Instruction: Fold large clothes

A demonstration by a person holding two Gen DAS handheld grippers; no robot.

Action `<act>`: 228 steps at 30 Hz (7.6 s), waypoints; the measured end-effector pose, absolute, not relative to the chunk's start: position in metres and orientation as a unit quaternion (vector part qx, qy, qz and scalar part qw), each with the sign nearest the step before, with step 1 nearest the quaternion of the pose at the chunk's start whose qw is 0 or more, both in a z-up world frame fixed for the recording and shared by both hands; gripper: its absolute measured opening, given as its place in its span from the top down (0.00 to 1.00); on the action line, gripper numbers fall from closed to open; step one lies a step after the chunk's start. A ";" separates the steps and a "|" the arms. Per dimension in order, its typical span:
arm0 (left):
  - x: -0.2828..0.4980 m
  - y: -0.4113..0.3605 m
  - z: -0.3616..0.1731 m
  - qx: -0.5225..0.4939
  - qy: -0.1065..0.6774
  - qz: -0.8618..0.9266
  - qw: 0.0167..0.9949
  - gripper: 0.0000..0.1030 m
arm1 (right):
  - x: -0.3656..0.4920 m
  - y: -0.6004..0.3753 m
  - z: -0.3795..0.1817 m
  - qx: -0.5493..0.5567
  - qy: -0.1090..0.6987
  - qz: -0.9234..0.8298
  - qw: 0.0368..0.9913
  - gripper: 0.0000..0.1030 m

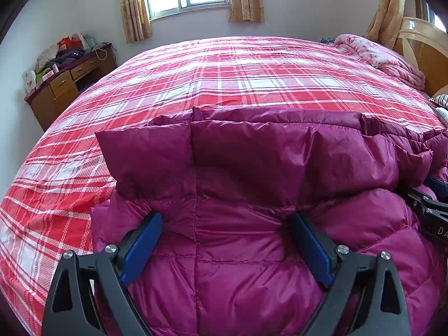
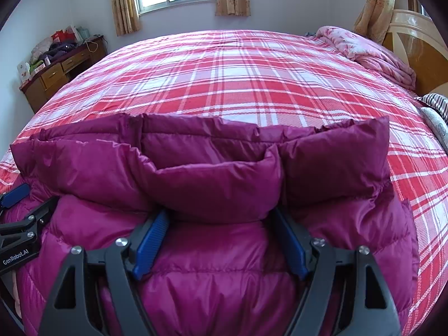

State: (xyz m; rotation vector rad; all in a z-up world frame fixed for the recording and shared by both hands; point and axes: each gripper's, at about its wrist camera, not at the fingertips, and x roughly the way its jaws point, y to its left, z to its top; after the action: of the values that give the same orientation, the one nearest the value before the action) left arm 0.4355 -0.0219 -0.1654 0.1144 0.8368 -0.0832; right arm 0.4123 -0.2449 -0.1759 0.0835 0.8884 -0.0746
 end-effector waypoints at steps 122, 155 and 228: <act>0.269 -0.179 -0.076 0.079 0.289 -0.423 0.855 0.93 | 0.219 -0.358 -0.175 0.224 0.345 -0.087 0.907 0.26; 0.340 -0.128 -0.122 0.053 0.278 -0.267 0.921 0.14 | 0.178 -0.373 -0.127 0.261 0.217 -0.114 0.934 0.24; 0.449 -0.190 -0.138 0.118 0.325 -0.122 0.930 0.05 | 0.337 -0.407 -0.151 0.211 0.346 -0.101 0.909 0.34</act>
State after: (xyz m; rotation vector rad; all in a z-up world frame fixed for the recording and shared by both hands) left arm 0.4489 -0.1904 -0.1377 0.2407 0.6665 -0.2501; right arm 0.3369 -0.4073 -0.1511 0.4346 0.7148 -0.2076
